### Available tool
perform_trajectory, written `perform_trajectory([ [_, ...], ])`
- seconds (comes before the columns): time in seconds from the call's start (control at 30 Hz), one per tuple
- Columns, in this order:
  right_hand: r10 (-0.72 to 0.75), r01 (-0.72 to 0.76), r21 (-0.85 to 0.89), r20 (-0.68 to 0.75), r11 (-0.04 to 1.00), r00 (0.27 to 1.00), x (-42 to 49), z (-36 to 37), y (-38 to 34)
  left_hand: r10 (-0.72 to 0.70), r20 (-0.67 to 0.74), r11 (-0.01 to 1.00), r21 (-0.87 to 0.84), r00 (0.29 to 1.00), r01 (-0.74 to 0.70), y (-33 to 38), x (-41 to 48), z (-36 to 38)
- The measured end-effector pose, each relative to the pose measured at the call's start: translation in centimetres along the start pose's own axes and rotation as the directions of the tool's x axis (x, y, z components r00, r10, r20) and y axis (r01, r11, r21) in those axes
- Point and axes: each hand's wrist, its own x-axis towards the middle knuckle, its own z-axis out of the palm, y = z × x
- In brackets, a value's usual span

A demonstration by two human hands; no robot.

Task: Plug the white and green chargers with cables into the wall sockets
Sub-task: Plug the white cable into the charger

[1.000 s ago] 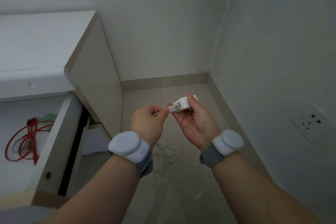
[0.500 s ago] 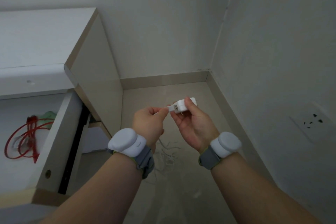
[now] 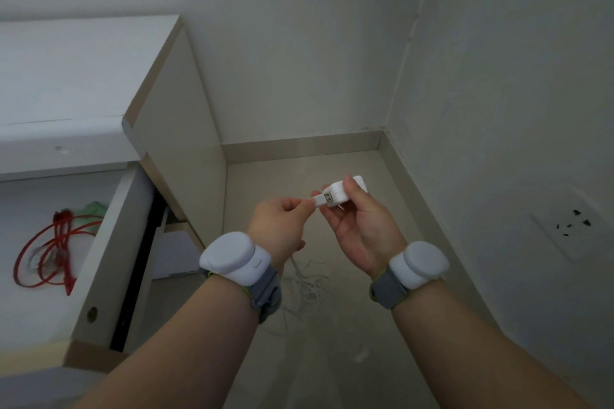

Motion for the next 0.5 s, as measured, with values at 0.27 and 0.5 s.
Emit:
perform_trajectory([
  [0.27, 0.018, -0.029, -0.078, -0.141, 0.997, 0.99, -0.4, 0.6, -0.9, 0.098, -0.028, 0.992, 0.086, 0.995, -0.095, -0.1, 0.3, -0.2],
  [0.5, 0.086, -0.095, -0.059, -0.139, 0.994, 0.987, -0.6, 1.0, -1.3, 0.382, -0.008, 0.881, 0.305, 0.924, -0.361, -0.6, 0.1, -0.1],
])
